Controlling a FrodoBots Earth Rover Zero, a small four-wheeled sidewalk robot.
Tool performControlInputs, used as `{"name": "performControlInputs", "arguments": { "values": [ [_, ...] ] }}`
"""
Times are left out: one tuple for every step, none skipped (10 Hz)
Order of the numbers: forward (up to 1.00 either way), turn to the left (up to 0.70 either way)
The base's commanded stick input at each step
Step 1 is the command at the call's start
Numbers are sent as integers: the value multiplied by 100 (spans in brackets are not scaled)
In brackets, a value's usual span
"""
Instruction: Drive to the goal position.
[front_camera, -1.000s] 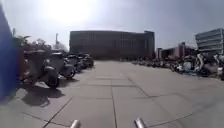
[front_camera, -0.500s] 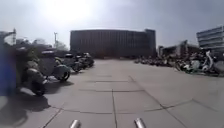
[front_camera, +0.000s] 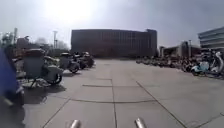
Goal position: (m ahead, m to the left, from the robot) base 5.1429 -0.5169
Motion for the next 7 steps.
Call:
{"name": "performControlInputs", "arguments": {
  "values": [
    [100, 0],
    [100, 0],
    [100, 0],
    [100, 0],
    [100, 0],
    [100, 0],
    [100, -10]
  ]
}}
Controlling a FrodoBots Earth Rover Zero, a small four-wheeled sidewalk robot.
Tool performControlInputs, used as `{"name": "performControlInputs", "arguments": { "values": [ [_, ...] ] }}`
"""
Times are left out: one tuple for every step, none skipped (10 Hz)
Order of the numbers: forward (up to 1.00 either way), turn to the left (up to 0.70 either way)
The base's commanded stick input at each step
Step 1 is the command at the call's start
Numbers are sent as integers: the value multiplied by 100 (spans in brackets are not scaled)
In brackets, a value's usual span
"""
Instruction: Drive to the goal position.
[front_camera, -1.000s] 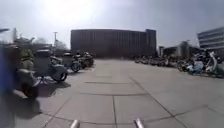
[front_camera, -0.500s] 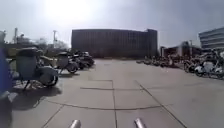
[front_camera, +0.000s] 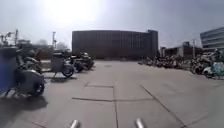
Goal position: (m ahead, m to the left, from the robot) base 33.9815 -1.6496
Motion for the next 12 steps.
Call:
{"name": "performControlInputs", "arguments": {
  "values": [
    [100, -27],
    [100, -27],
    [100, -27],
    [100, -3],
    [100, 0],
    [100, 0],
    [100, 0],
    [100, 0],
    [100, 0],
    [100, 0],
    [100, 0],
    [100, 0]
  ]
}}
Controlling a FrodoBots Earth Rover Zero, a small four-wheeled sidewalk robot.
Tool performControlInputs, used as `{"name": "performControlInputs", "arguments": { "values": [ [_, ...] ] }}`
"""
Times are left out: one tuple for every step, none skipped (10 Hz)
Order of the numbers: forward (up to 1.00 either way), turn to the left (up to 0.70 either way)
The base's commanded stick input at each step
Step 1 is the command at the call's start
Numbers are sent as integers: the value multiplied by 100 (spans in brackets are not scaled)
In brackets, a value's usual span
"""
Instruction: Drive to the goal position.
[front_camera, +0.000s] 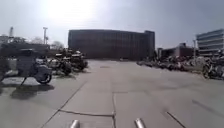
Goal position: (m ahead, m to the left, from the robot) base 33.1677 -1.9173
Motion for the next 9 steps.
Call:
{"name": "performControlInputs", "arguments": {
  "values": [
    [100, 0],
    [100, 0],
    [100, 0],
    [100, 0],
    [100, 0],
    [100, 0],
    [100, 0],
    [100, 0],
    [100, 0]
  ]
}}
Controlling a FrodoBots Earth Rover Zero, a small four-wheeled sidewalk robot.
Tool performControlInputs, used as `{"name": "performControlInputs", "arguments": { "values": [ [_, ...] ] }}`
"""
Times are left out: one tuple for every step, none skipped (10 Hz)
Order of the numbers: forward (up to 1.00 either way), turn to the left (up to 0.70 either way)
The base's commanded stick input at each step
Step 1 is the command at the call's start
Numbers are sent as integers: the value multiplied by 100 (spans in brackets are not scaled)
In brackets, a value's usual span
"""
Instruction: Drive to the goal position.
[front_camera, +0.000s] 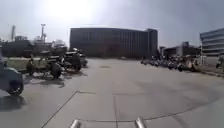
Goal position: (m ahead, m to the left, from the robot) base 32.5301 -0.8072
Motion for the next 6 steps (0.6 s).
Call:
{"name": "performControlInputs", "arguments": {
  "values": [
    [100, 0],
    [100, 0],
    [100, 0],
    [100, 0],
    [100, 0],
    [100, 0]
  ]
}}
